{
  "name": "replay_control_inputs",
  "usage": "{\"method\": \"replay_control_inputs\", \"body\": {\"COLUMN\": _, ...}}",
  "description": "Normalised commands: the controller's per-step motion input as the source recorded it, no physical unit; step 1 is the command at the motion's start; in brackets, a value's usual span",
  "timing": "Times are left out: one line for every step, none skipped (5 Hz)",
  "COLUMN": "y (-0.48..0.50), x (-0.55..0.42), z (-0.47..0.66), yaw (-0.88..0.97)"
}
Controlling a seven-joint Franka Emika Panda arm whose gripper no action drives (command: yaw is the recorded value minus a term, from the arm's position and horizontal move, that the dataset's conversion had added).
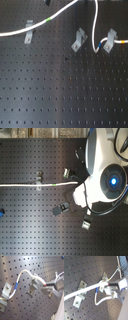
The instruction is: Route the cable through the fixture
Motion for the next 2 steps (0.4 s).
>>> {"method": "replay_control_inputs", "body": {"y": -0.084, "x": -0.193, "z": 0.16, "yaw": 0.00}}
{"method": "replay_control_inputs", "body": {"y": 0.006, "x": -0.289, "z": 0.34, "yaw": 0.00}}
